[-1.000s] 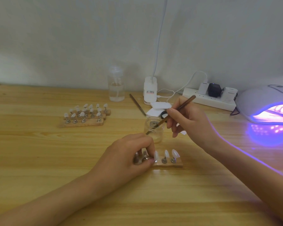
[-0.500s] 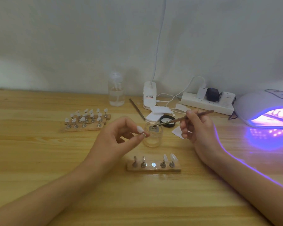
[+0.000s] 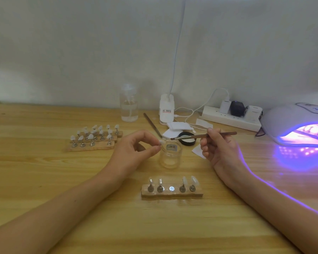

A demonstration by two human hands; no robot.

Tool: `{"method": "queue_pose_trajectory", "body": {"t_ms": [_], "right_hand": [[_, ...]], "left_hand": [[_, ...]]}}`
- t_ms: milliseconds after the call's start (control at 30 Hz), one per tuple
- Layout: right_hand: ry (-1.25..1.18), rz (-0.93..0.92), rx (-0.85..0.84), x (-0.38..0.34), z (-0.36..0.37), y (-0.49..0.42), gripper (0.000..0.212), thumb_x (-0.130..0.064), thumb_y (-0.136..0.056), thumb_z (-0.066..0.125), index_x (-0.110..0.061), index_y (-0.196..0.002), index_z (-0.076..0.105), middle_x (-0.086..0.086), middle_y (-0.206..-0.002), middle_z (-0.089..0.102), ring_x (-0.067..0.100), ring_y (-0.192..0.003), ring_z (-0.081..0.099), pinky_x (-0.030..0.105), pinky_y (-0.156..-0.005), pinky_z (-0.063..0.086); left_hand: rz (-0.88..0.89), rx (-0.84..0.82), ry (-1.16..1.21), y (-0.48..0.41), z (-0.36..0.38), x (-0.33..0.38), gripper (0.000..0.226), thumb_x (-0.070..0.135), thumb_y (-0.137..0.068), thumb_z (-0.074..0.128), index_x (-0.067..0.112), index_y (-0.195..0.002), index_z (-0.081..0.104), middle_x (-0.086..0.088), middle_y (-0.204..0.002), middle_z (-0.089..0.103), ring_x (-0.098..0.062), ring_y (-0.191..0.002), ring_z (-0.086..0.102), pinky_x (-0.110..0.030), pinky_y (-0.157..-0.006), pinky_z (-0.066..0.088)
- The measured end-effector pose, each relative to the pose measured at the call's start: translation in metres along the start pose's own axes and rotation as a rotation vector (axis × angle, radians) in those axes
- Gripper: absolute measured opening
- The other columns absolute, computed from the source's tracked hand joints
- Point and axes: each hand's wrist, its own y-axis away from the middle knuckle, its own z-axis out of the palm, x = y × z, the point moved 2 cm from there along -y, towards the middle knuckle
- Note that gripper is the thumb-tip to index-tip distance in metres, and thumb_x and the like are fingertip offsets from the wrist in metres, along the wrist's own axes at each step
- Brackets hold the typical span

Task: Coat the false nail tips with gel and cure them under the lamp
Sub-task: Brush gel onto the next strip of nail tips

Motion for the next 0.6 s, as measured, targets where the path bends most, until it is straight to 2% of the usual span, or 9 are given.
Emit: {"method": "queue_pose_trajectory", "body": {"t_ms": [133, 367, 600], "right_hand": [[0.018, -0.016, -0.033, 0.0002, 0.0018, 0.0003, 0.017, -0.028, -0.084, 0.061, -0.012, -0.086, 0.056, 0.003, -0.065, 0.064, 0.010, -0.055, 0.058, 0.019, -0.049, 0.049], [0.083, -0.034, -0.107, 0.0011, 0.0055, 0.0012, 0.016, -0.030, -0.086, 0.058, -0.015, -0.082, 0.053, 0.003, -0.066, 0.065, 0.011, -0.057, 0.059, 0.020, -0.050, 0.049], [0.114, -0.040, -0.087, 0.0014, 0.0044, 0.0009, 0.018, -0.030, -0.086, 0.059, -0.013, -0.082, 0.054, 0.005, -0.067, 0.066, 0.013, -0.058, 0.061, 0.020, -0.049, 0.050]], "left_hand": [[0.017, -0.006, 0.000, -0.0001, 0.0008, -0.0025, 0.012, 0.014, -0.080, 0.079, 0.022, -0.081, 0.070, 0.014, -0.086, 0.071, -0.006, -0.055, 0.043, -0.012, -0.052, 0.039], [0.015, -0.024, 0.016, -0.0003, 0.0016, -0.0046, 0.011, 0.013, -0.082, 0.077, 0.019, -0.080, 0.069, 0.018, -0.082, 0.069, -0.005, -0.055, 0.042, -0.014, -0.053, 0.041], [0.007, -0.030, 0.032, -0.0006, 0.0014, -0.0062, 0.012, 0.015, -0.081, 0.078, 0.022, -0.077, 0.069, 0.019, -0.075, 0.067, -0.004, -0.054, 0.043, -0.012, -0.053, 0.040]]}}
